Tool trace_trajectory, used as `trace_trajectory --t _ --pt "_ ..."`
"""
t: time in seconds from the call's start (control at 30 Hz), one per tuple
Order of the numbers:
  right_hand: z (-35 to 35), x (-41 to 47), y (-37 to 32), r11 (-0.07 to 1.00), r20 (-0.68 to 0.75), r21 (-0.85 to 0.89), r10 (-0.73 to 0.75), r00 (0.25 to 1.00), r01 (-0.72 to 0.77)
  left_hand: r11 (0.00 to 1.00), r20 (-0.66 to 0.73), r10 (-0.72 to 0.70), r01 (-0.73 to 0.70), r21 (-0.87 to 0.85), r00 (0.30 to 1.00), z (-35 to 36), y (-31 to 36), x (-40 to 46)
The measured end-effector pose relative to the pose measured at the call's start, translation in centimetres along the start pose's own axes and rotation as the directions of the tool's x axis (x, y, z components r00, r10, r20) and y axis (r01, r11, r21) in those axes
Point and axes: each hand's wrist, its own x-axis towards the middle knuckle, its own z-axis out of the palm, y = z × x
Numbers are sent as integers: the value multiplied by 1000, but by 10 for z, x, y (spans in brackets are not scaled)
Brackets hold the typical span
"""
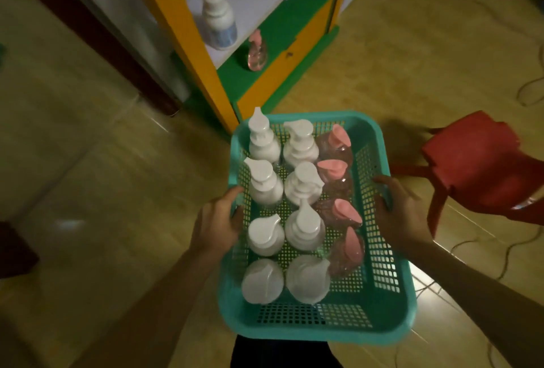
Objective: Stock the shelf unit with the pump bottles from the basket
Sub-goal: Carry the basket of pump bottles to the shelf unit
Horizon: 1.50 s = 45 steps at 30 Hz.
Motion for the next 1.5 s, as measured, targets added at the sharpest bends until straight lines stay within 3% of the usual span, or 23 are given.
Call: trace_trajectory --t 0.27,0.57,0.87,1.23,1.5 --pt "-8 63 30 983 -61 54 176 982 -173 993 136 97 -106 58 986 20 33 118" --pt "-24 141 31 961 -126 136 258 958 -241 967 188 238 -250 42 953 5 85 230" --pt "-82 208 60 969 -200 92 242 950 -227 988 194 149 -156 19 970 26 161 288" --pt "-184 305 115 993 -139 12 118 983 -118 997 153 70 -68 -19 986 53 269 335" --pt "-213 370 110 998 -122 -46 43 992 -49 997 164 24 -12 -75 986 43 298 374"
